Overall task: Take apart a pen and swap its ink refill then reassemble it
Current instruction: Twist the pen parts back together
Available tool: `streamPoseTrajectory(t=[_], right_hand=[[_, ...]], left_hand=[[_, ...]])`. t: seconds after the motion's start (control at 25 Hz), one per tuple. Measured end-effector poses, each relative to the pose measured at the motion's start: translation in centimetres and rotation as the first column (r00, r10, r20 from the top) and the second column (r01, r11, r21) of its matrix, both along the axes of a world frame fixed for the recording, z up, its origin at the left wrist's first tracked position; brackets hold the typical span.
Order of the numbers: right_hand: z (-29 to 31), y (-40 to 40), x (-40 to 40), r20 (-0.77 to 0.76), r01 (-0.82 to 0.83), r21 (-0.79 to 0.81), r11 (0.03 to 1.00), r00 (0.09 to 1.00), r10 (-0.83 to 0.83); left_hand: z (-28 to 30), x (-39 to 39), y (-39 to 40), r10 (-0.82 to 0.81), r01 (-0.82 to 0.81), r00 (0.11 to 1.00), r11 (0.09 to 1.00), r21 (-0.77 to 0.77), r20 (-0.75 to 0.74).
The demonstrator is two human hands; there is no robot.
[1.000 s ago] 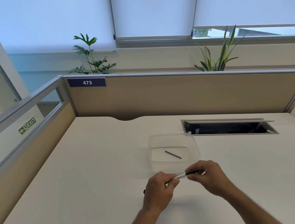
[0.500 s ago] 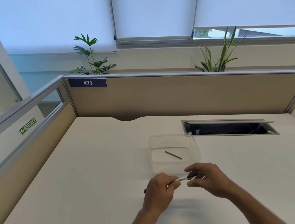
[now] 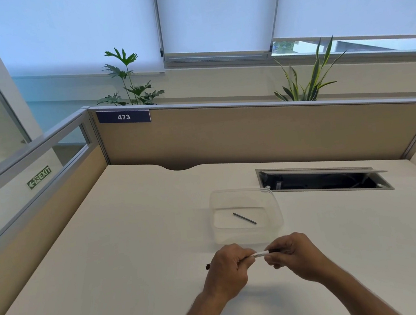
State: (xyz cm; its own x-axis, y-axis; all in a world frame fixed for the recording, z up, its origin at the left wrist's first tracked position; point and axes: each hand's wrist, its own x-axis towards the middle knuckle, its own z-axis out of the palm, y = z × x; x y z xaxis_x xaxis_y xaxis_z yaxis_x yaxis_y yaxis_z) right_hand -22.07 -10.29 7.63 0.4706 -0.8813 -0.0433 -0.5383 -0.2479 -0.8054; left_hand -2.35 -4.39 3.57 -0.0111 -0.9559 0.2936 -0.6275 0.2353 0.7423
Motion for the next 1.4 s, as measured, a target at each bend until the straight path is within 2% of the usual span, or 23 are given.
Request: streamPoseTrajectory(t=[0.32,0.6,0.8,1.0,1.28,1.4], right_hand=[[0.0,0.0,0.0,-0.027,-0.041,0.051,0.998,0.999,0.043],[-0.3,0.2,0.2,-0.028,-0.022,0.214,0.977,0.999,0.029],[-1.4,0.0,-1.0,0.19,0.024,0.22,0.975,0.98,-0.067],[-2.0,-0.1,-1.1,0.247,0.037,0.162,0.986,0.966,-0.077],[-2.2,0.5,-0.4,0.23,0.01,0.107,0.994,0.973,-0.035],[-2.1,0.6,-0.4,0.23,0.004,0.104,0.995,0.973,-0.027]], left_hand=[[0.3,0.1,-0.3,0.01,-0.008,0.999,0.999,-0.051,0.031],[-0.1,0.2,-0.4,-0.021,0.025,0.996,0.999,-0.045,0.089],[-0.2,0.2,-0.4,-0.035,0.04,0.991,0.999,-0.035,0.127],[0.0,0.2,-0.4,-0.07,0.061,0.99,0.995,0.076,0.121],[0.3,0.3,0.0,-0.129,0.099,0.982,0.974,0.204,0.136],[0.6,0.5,0.2,-0.157,0.131,0.984,0.96,0.249,0.085]])
